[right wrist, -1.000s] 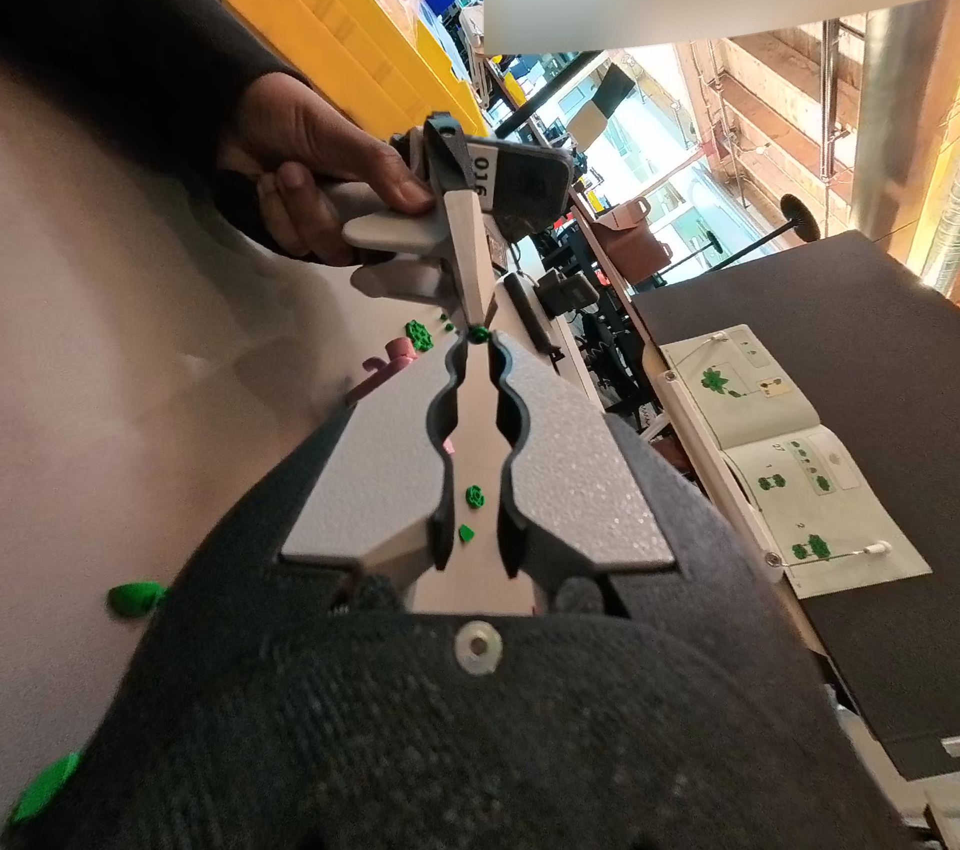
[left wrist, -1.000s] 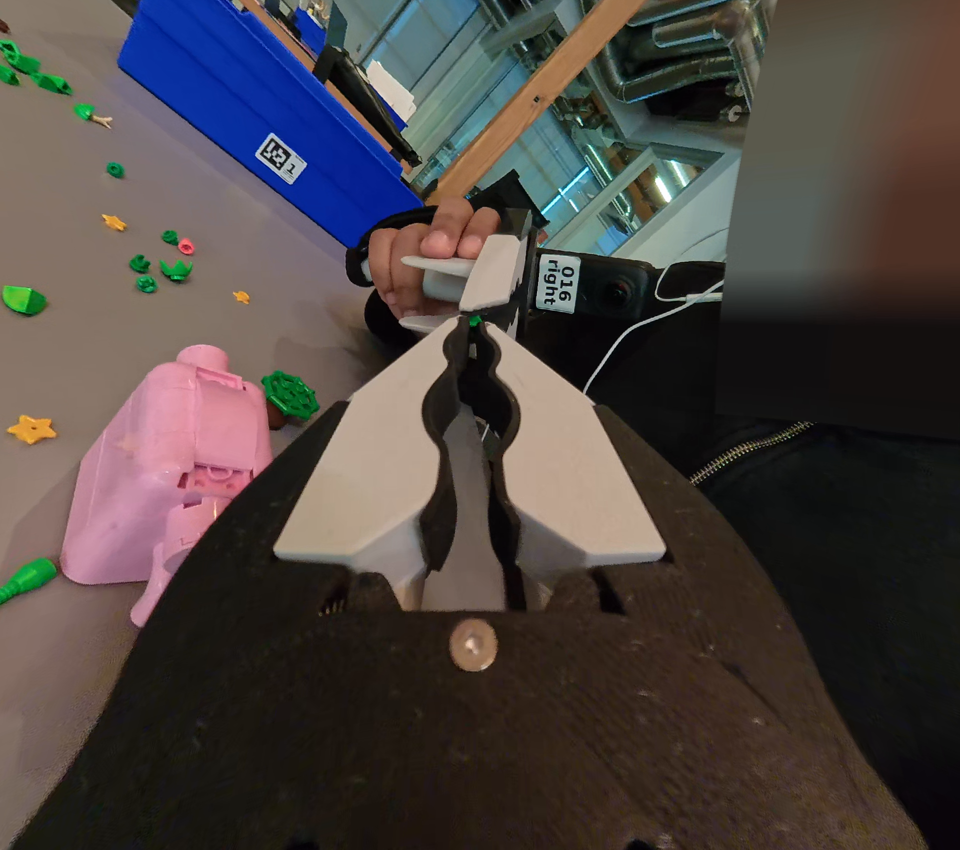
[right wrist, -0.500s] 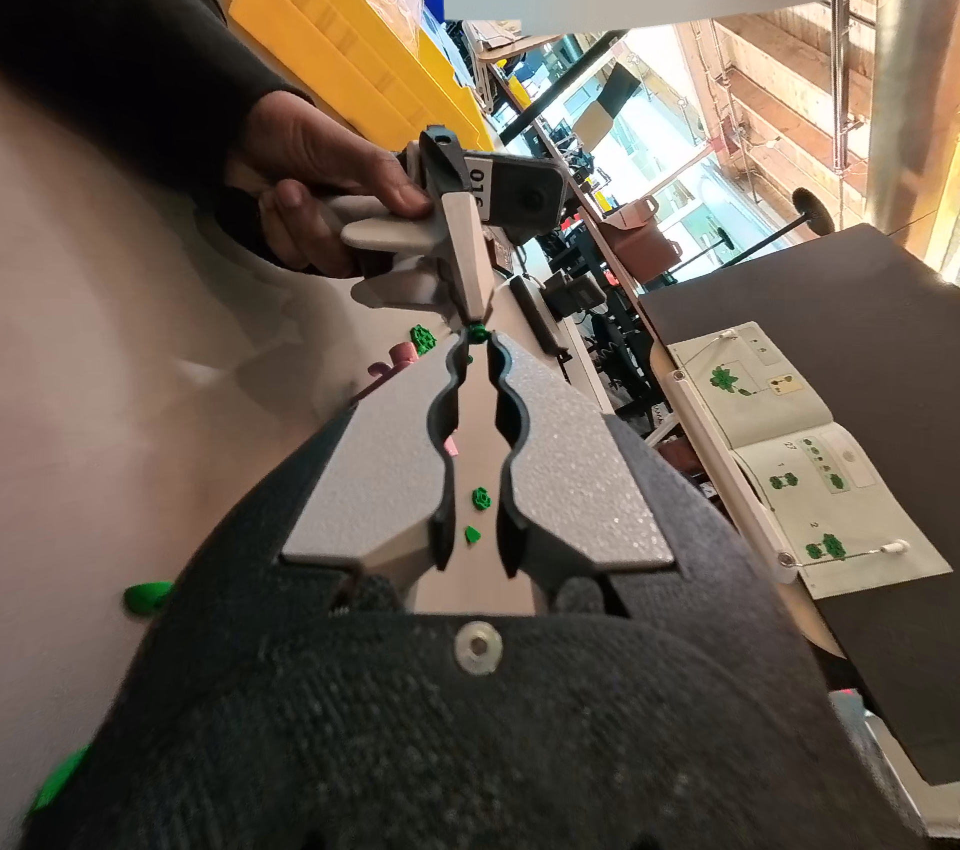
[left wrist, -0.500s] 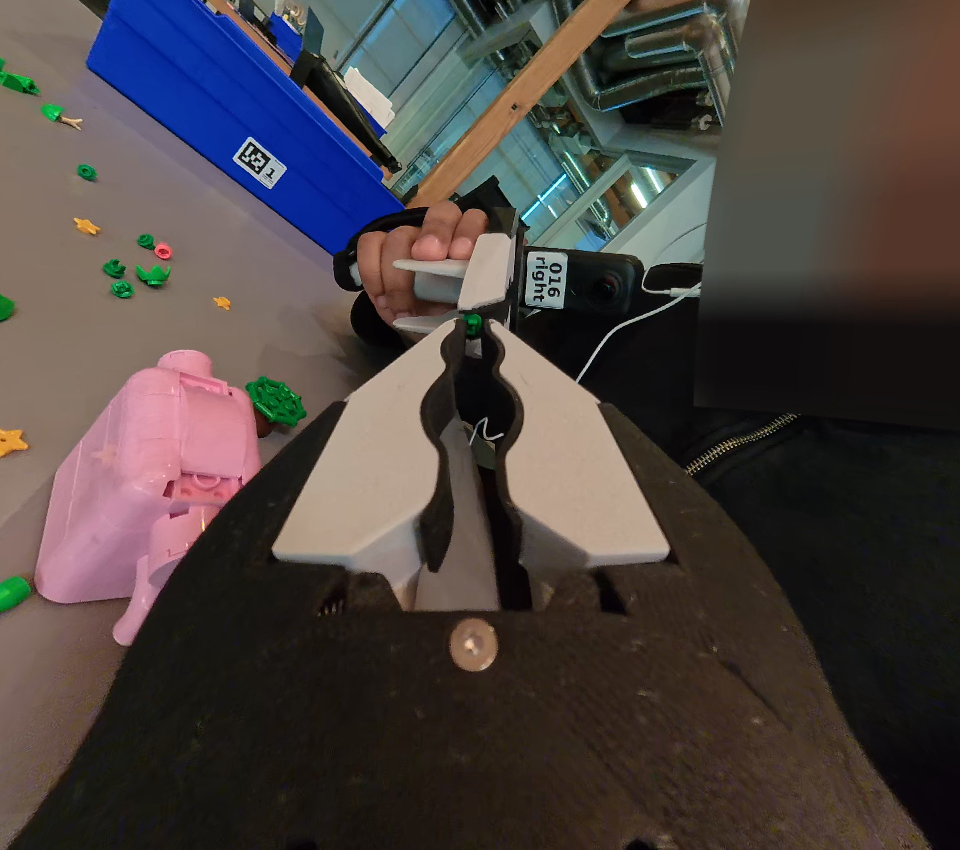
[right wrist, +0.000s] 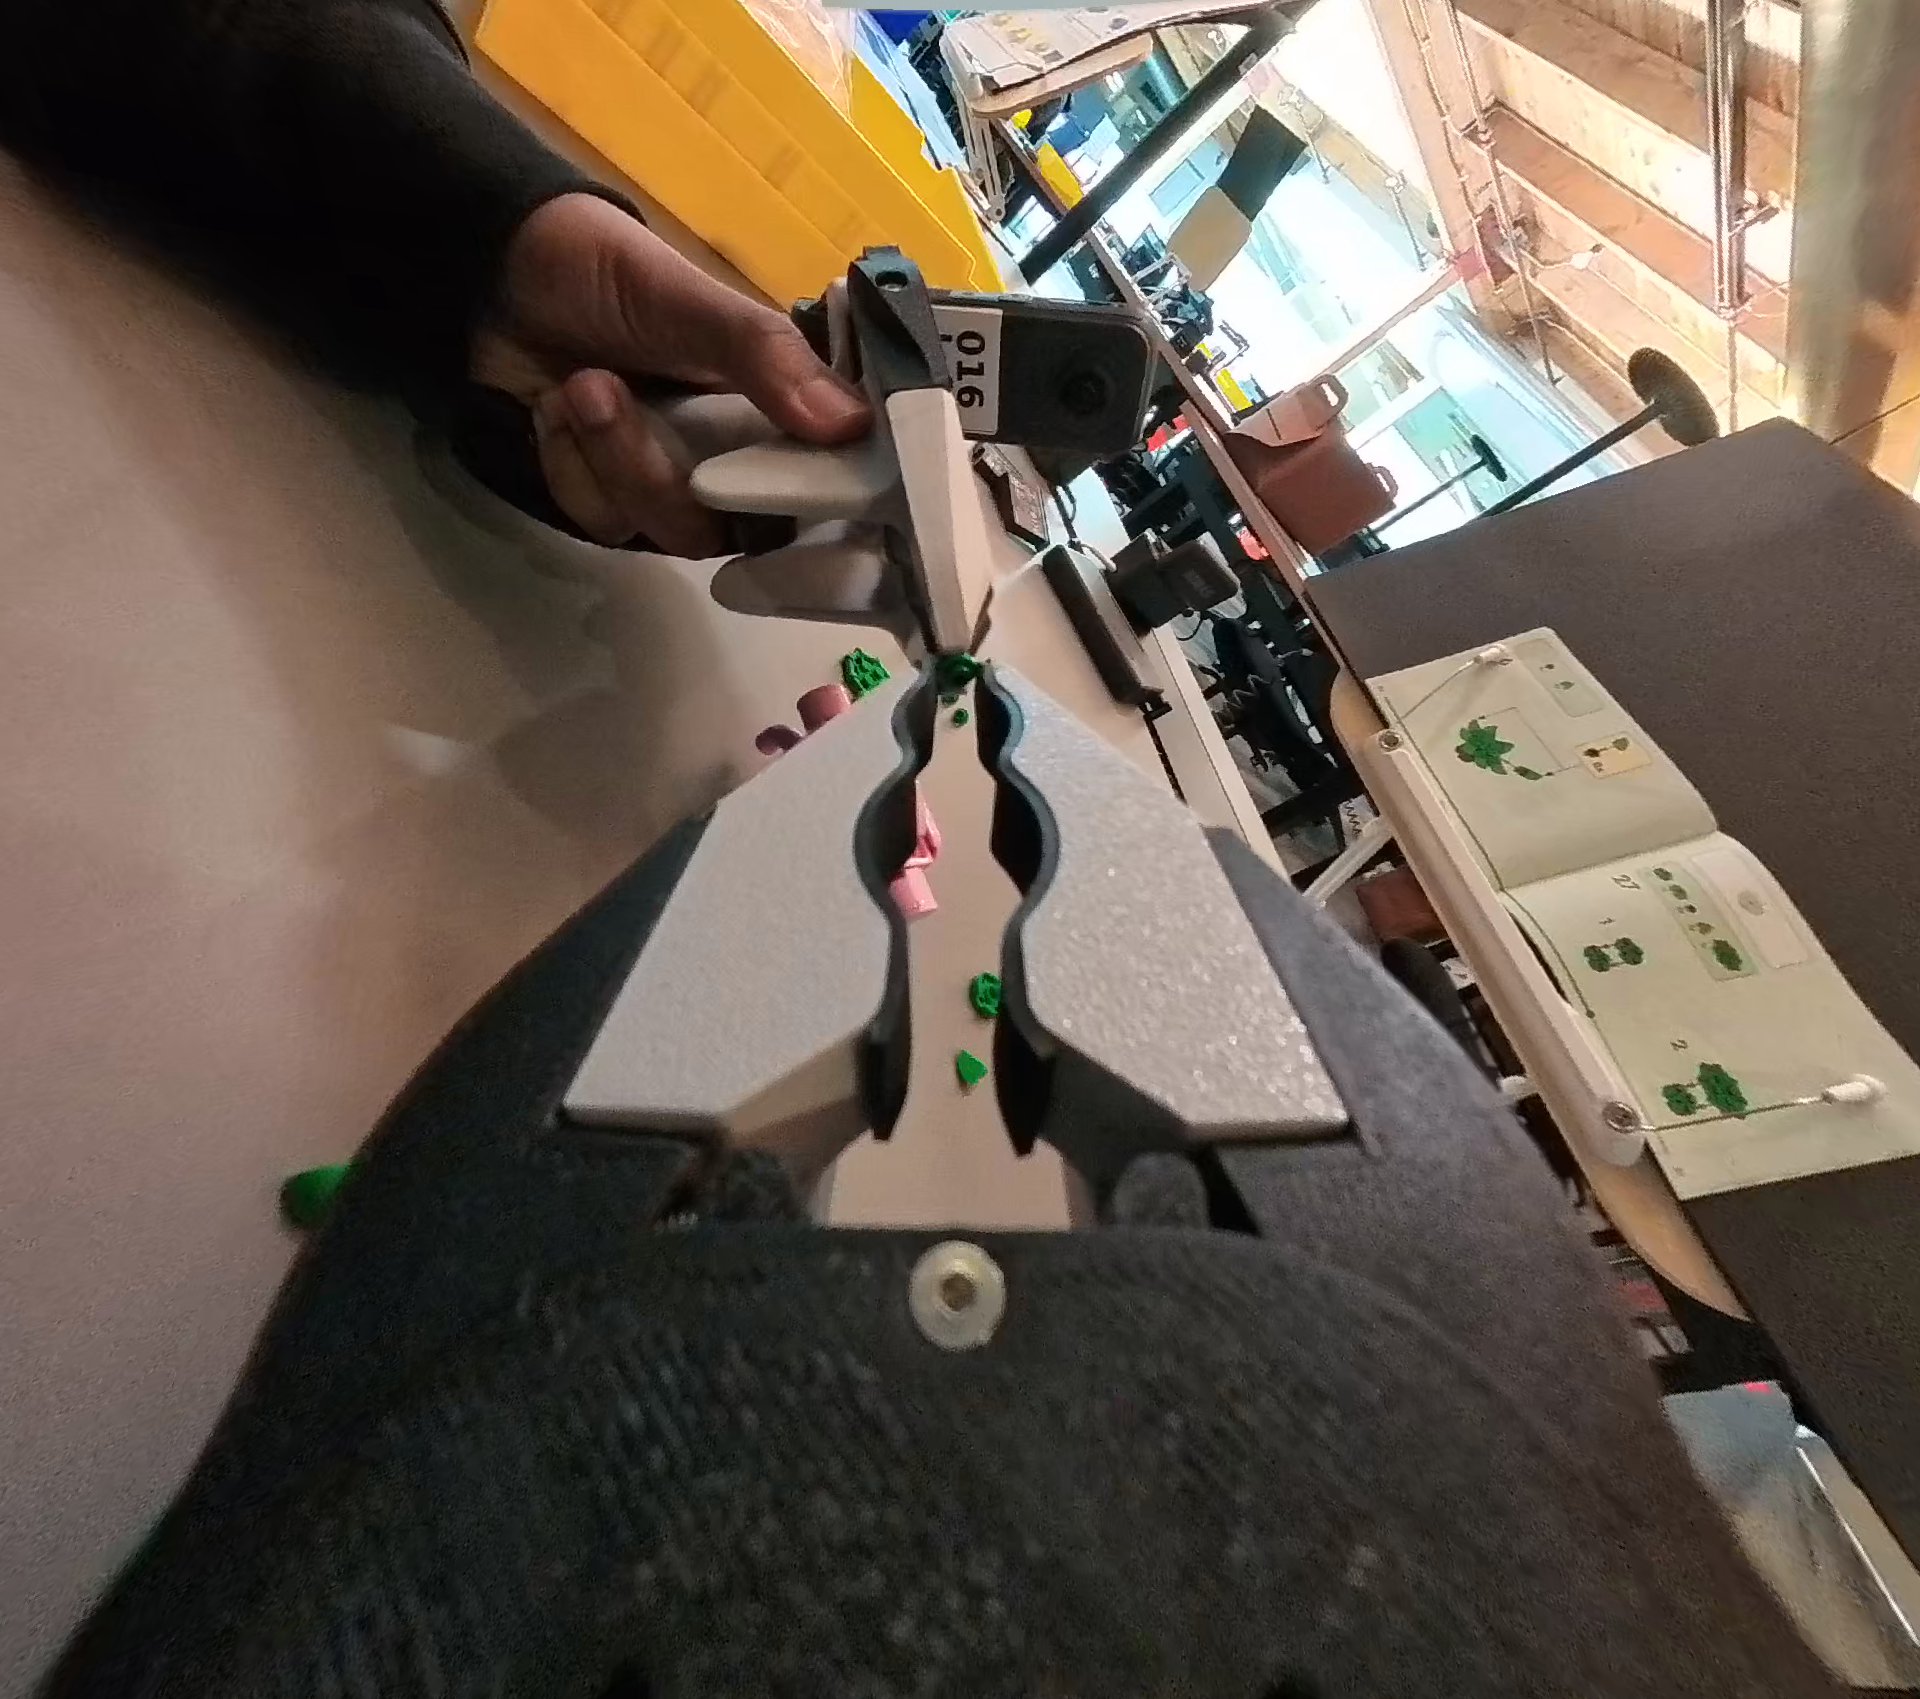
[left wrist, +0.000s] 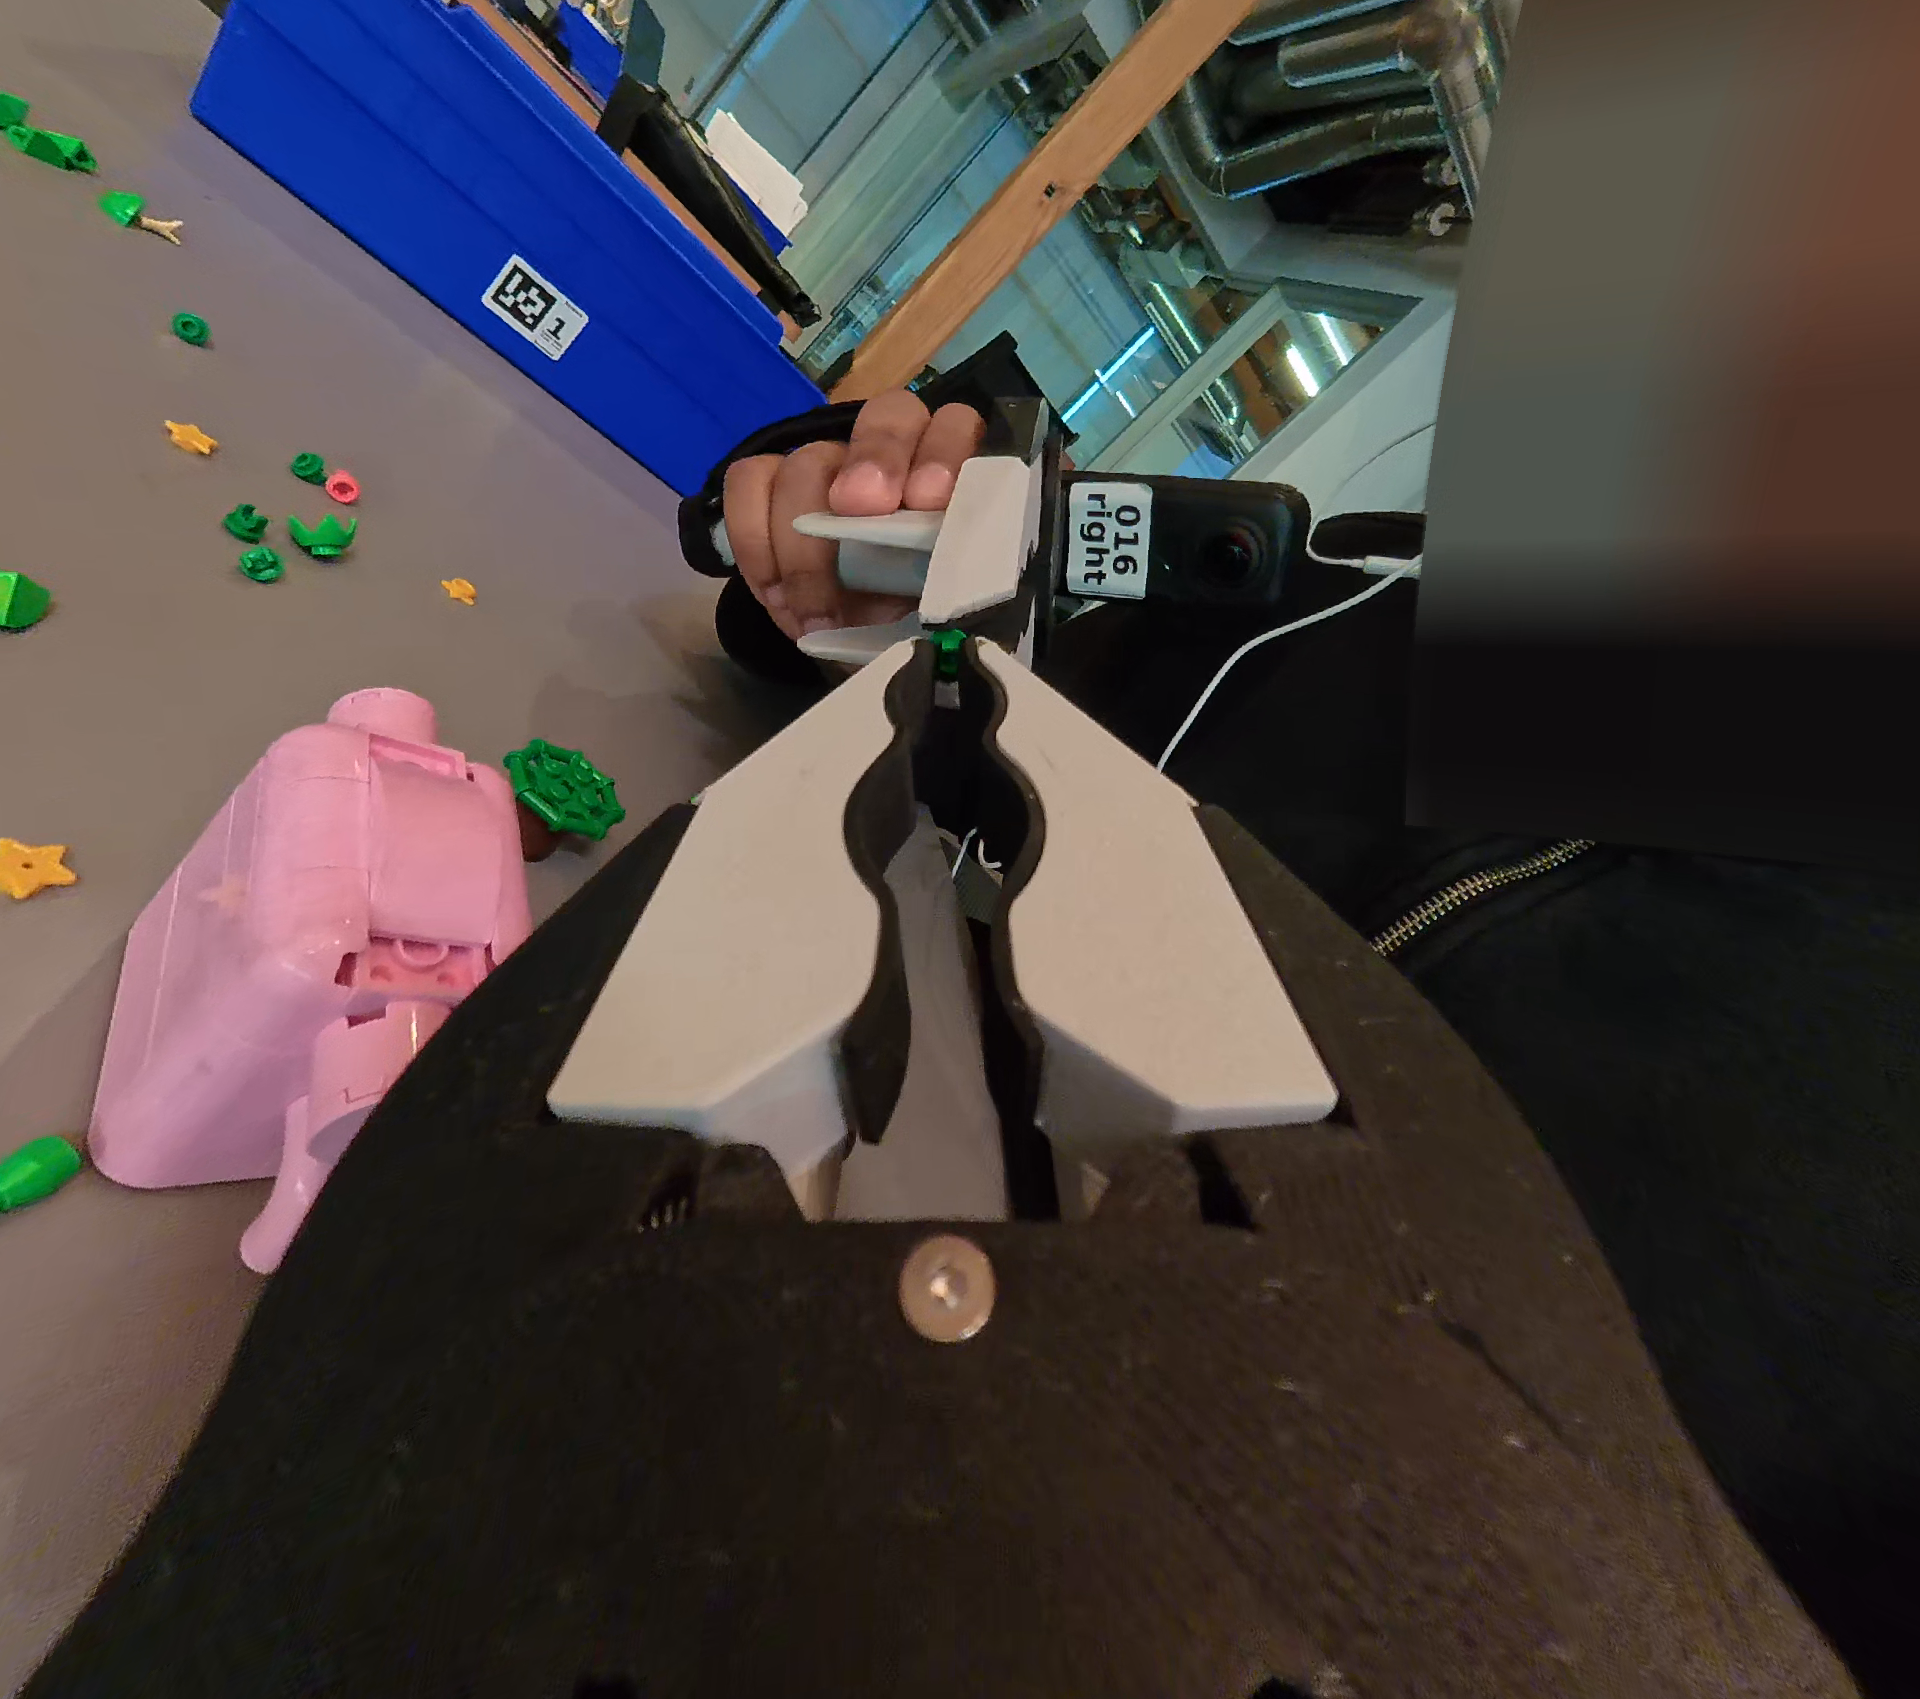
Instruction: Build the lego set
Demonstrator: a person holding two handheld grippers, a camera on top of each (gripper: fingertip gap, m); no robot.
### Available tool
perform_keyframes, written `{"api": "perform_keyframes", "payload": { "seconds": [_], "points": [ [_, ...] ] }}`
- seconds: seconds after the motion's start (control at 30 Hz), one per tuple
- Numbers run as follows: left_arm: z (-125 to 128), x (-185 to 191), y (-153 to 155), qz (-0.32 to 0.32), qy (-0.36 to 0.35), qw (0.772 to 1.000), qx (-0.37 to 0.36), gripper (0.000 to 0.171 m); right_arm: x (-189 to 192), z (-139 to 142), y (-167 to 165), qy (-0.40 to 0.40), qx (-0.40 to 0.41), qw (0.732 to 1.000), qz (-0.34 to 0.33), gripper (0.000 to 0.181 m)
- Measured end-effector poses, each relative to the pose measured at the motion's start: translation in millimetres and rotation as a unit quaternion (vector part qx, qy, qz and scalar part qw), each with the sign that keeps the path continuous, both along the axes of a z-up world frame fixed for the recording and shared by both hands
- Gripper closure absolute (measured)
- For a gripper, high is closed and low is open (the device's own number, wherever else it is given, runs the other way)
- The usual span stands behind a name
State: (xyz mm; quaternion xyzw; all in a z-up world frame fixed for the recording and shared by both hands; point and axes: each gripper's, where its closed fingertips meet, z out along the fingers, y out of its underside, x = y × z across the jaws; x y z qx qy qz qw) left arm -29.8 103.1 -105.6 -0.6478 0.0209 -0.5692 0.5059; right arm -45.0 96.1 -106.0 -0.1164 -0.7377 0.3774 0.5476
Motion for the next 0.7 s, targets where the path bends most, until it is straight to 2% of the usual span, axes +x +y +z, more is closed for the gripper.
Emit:
{"api": "perform_keyframes", "payload": {
  "seconds": [0.5, 0.6, 0.7],
  "points": [
    [0, -1, 0, 0.014, 0.029, 0.999, 0.009, 0.170, -1, 1, 0, -0.003, -0.019, 1.000, 0.004, 0.176],
    [3, -4, -1, 0.021, 0.030, 0.999, 0.016, 0.170, -1, 3, 3, -0.017, -0.047, 0.999, 0.012, 0.173],
    [7, -11, -2, 0.037, 0.031, 0.999, 0.024, 0.170, 1, 9, 10, -0.037, -0.108, 0.993, 0.029, 0.169]
  ]
}}
